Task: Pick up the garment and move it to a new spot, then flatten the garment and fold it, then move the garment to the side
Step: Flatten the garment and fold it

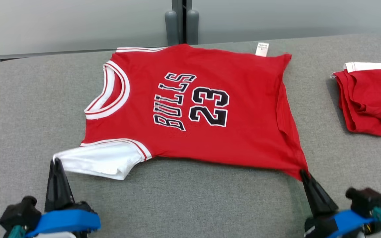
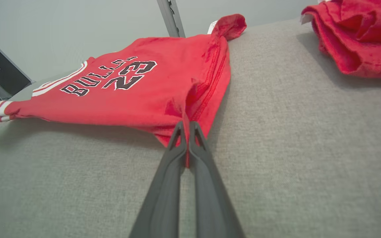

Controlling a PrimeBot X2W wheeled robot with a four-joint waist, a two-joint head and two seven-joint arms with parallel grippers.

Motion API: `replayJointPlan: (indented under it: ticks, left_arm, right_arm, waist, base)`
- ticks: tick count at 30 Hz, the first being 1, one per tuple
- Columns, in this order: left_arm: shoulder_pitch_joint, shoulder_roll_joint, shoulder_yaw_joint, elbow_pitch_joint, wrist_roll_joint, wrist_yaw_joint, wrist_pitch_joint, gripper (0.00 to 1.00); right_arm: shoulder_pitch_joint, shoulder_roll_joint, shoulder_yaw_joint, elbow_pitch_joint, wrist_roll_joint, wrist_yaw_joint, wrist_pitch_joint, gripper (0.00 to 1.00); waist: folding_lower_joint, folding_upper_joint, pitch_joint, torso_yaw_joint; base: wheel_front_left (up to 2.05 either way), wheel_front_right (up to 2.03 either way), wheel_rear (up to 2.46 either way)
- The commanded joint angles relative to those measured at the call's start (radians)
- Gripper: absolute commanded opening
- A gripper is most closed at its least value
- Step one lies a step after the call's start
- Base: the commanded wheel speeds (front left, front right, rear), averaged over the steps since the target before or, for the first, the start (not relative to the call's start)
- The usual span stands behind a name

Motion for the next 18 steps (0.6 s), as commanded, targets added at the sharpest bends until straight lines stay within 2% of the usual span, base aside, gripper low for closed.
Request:
replayJointPlan:
  ticks: [1,5,10,15,18]
  left_arm:
    - [0.037,0.002,-0.012,-0.050,-0.005,0.026,0.017,0.00]
    - [0.147,0.002,-0.057,-0.211,-0.004,0.091,0.091,0.00]
    - [0.202,0.007,-0.079,-0.337,0.006,0.126,0.167,0.00]
    - [0.141,0.041,-0.086,-0.346,0.005,0.117,0.232,0.00]
    - [0.055,0.070,-0.087,-0.309,-0.003,0.093,0.264,0.00]
  right_arm:
    - [0.047,0.005,-0.019,-0.026,-0.010,0.000,0.001,0.00]
    - [0.156,0.020,-0.091,-0.114,-0.040,0.000,0.050,0.00]
    - [0.237,0.054,-0.162,-0.229,-0.075,0.000,0.144,0.00]
    - [0.243,0.093,-0.206,-0.282,-0.091,0.000,0.244,0.00]
    - [0.206,0.104,-0.220,-0.293,-0.093,0.000,0.289,0.00]
  waist:
    - [0.0003,0.0002,-0.008,0.000]
    - [0.0003,0.0002,-0.024,-0.003]
    - [0.0003,0.0002,-0.034,-0.019]
    - [0.0003,0.0002,-0.017,-0.029]
    - [0.0003,0.0002,0.012,-0.032]
  base:
    - [0.00,0.00,0.00]
    - [0.00,0.00,0.00]
    - [0.00,0.00,0.00]
    - [0.00,0.00,0.00]
    - [0.00,0.00,0.00]
